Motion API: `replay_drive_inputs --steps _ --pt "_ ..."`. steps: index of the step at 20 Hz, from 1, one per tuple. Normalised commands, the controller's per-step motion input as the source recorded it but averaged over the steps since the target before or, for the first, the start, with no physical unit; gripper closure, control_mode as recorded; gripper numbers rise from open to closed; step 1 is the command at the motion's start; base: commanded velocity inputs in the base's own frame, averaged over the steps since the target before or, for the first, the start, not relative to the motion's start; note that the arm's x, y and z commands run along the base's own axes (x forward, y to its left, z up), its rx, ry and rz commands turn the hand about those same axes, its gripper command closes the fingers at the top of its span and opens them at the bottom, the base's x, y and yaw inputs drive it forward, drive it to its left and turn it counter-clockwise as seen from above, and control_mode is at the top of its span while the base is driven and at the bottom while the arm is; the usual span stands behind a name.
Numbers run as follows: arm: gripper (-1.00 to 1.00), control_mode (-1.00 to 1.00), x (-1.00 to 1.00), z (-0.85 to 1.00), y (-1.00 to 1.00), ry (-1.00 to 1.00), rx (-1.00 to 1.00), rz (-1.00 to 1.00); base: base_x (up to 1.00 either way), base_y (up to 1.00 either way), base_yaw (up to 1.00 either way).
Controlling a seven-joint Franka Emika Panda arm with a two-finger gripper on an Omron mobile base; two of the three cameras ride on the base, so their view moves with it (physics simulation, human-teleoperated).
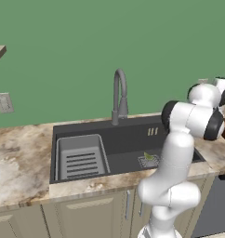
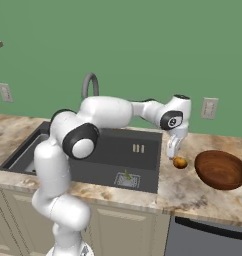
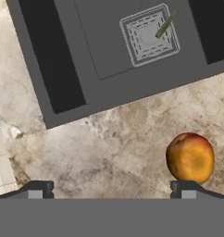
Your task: Remove the mango and lemon wedge from the sink. Then move the bowl and cup from the counter to the sink for washing.
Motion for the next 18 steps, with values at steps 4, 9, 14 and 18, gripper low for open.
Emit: replay_drive_inputs --steps 4,9,14,18 --pt "-1.0 -1.0 -0.18 0.13 0.3 -0.01 0.0 -0.28 0.0 0.0 0.0" --pt "-1.0 -1.0 -0.15 0.13 0.31 0.0 0.0 -0.36 0.0 0.0 0.0" --pt "-1.0 -1.0 -0.18 0.17 0.28 0.0 0.0 -0.32 0.0 0.0 0.0" --pt "-1.0 -1.0 -0.19 0.17 0.31 0.0 0.0 -0.34 0.0 0.0 0.0"
